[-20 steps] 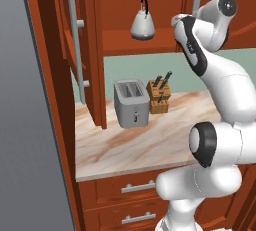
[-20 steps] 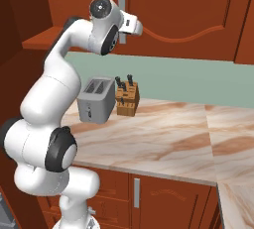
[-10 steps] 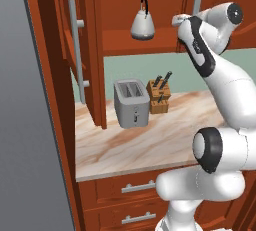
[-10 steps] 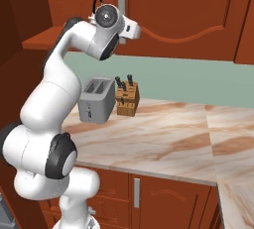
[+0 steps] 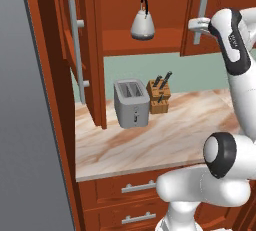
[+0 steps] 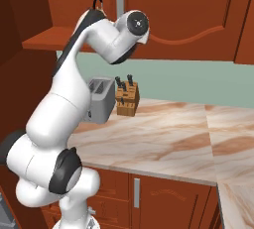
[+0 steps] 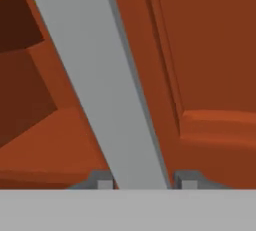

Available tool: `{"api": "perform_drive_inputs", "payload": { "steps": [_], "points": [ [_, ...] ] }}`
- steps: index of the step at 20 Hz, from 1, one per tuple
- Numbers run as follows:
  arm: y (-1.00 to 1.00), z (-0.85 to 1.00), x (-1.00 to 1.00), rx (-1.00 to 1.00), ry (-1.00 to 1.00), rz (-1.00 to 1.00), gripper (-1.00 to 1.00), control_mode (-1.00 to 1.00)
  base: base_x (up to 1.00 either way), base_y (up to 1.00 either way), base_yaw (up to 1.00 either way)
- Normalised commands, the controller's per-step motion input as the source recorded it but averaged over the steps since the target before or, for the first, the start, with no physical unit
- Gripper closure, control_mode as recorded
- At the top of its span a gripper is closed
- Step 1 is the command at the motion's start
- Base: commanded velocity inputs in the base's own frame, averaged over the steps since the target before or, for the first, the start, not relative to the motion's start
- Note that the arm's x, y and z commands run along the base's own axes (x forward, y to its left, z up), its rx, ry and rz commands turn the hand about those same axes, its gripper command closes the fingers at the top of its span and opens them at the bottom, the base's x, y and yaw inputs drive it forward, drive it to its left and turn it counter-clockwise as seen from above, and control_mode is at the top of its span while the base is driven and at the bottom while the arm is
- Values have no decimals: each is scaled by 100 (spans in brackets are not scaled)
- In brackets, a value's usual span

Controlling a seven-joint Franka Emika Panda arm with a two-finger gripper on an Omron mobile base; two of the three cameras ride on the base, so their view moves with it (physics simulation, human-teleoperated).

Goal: Open the cabinet, pick the kettle from the cabinet, and place it in the sink.

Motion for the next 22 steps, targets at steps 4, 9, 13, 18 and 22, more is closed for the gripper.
{"api": "perform_drive_inputs", "payload": {
  "steps": [4, 9, 13, 18, 22],
  "points": [
    [-3, 0, -50, 0, 0, 31, 100, -100, 0, 0, 0],
    [-10, 0, -54, 0, 0, 26, 100, -100, 0, 0, 0],
    [-15, 0, -56, 0, 0, 18, 100, -100, 0, 0, 0],
    [-25, 0, -56, 0, 0, 13, 100, -100, 0, 0, 0],
    [-37, 0, -57, 0, 0, 8, 100, -100, 0, 0, 0]
  ]
}}
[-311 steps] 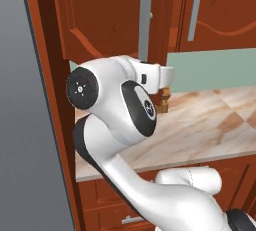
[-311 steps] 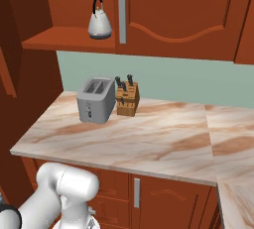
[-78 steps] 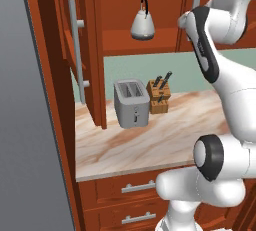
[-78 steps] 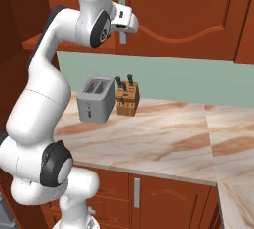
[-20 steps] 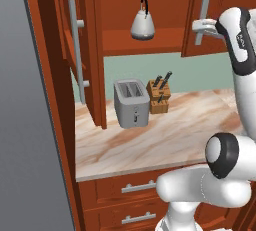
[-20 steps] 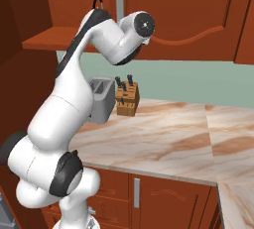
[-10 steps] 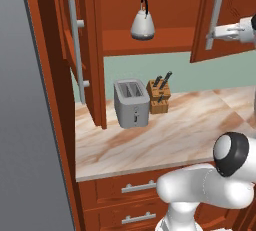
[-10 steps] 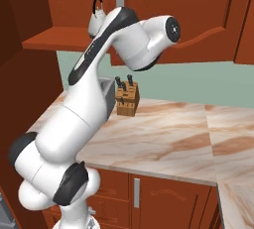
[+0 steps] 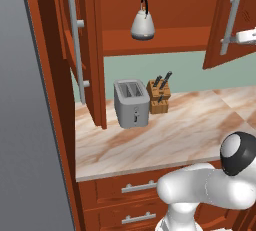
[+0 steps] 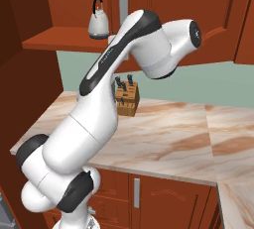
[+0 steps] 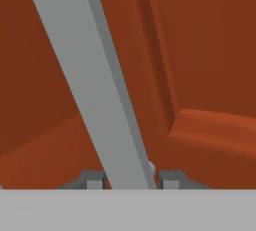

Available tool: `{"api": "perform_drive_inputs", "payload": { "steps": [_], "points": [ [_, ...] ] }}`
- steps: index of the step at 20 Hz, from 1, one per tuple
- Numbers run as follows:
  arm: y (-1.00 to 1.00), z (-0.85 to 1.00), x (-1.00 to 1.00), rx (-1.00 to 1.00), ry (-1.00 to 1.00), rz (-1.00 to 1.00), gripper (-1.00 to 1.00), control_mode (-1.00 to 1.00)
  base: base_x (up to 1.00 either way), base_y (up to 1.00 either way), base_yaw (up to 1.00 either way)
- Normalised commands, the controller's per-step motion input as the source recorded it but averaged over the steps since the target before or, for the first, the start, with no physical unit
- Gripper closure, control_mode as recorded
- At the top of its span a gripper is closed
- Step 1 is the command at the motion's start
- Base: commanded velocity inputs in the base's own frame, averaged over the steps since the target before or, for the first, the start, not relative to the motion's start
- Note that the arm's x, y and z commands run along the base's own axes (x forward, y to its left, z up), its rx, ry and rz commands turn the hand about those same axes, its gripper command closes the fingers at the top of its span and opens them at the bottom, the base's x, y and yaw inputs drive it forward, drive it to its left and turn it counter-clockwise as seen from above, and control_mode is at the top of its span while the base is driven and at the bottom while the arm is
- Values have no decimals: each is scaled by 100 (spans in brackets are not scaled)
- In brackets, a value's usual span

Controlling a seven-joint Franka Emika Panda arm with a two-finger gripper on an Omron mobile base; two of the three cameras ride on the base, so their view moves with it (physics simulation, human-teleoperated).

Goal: Open the cabinet, pick the kettle from the cabinet, and place it in the sink.

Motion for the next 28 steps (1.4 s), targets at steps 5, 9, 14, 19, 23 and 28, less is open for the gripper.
{"api": "perform_drive_inputs", "payload": {
  "steps": [5, 9, 14, 19, 23, 28],
  "points": [
    [-39, 0, -53, 0, -3, 2, 100, -100, 0, 0, 0],
    [-34, -6, -51, 0, -6, 0, 100, -100, 0, 0, 0],
    [-23, -10, -39, 0, -2, 0, -100, -100, 0, 0, 0],
    [1, -25, -7, -2, 2, -2, -100, -100, 0, 0, 0],
    [-5, -22, 0, -2, 11, -16, -100, -100, 0, 0, 0],
    [-10, -18, -12, -4, 7, -29, -100, -100, 0, 0, 0]
  ]
}}
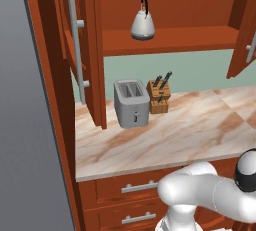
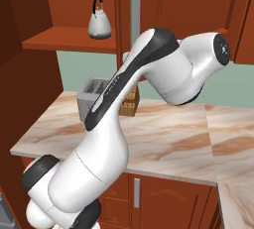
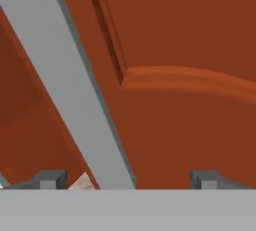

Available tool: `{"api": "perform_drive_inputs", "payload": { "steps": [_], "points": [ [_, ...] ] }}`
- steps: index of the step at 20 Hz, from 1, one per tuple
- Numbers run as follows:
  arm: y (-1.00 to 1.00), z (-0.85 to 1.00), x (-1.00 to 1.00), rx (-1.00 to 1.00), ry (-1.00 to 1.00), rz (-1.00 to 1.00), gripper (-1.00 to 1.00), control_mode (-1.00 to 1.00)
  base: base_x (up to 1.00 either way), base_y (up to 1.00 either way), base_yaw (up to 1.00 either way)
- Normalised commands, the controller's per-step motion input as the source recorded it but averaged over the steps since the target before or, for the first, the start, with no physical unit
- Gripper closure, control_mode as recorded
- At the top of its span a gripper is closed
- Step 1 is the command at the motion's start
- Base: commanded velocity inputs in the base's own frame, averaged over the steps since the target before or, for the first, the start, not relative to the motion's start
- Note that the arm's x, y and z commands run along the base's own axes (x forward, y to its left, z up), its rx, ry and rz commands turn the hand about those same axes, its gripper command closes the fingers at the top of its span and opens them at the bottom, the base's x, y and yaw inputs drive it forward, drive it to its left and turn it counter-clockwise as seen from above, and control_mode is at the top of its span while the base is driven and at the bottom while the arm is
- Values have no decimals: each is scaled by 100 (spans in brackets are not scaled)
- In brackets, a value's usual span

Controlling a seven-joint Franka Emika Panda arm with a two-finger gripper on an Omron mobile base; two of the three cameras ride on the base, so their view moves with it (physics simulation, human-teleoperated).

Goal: Open the cabinet, pick the kettle from the cabinet, and place it in the sink.

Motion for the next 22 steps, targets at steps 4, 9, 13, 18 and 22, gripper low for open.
{"api": "perform_drive_inputs", "payload": {
  "steps": [4, 9, 13, 18, 22],
  "points": [
    [1, -10, -39, -2, 0, -38, -100, -100, 0, 0, 0],
    [27, -1, -49, 0, 0, -21, -100, -100, 0, 0, 0],
    [45, -2, -37, 0, 1, -10, -100, -100, 0, 0, 0],
    [56, -1, -31, 0, 6, -8, -100, -100, 0, 0, 0],
    [58, 0, -23, 0, 14, -6, -100, -100, 0, 0, 0]
  ]
}}
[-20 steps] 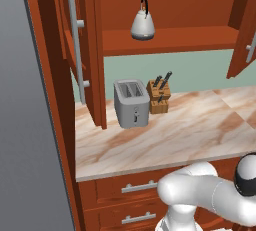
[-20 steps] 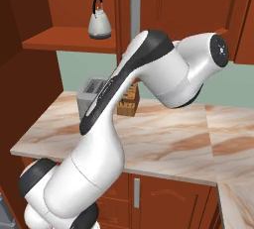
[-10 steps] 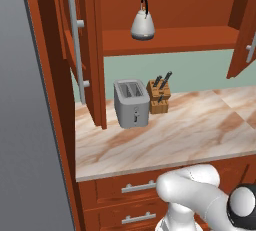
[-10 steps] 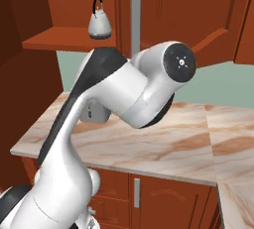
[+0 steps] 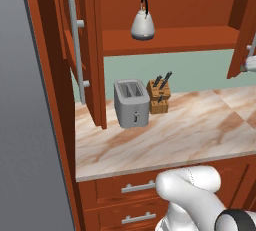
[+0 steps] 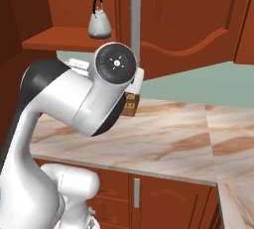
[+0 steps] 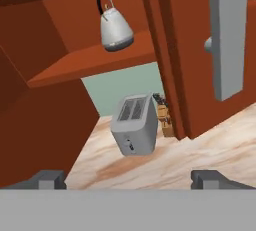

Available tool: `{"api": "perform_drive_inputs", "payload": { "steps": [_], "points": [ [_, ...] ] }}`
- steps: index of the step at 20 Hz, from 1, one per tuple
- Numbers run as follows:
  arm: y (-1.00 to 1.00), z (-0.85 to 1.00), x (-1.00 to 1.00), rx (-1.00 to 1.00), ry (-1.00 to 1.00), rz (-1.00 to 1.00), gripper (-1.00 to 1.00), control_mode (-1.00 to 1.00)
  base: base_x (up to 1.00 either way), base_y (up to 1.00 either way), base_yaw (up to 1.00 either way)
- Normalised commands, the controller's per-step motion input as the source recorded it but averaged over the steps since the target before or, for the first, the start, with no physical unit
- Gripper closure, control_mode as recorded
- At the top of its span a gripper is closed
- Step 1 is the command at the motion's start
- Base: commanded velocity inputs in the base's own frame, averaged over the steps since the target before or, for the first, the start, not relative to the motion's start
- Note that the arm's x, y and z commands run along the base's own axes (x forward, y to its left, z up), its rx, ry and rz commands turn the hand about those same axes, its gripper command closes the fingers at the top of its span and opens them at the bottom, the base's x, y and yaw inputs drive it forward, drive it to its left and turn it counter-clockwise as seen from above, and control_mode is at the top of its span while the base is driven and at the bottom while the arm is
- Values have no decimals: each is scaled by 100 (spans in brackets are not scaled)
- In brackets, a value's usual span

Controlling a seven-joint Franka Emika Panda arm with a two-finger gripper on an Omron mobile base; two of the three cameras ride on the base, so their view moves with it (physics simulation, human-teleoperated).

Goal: Open the cabinet, pick the kettle from the cabinet, and place it in the sink.

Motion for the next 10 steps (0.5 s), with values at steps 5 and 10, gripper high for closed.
{"api": "perform_drive_inputs", "payload": {
  "steps": [5, 10],
  "points": [
    [62, -1, -13, 0, 13, -6, -100, -100, 0, 0, 0],
    [61, -1, 2, -1, 17, -11, -100, -100, 0, 0, 0]
  ]
}}
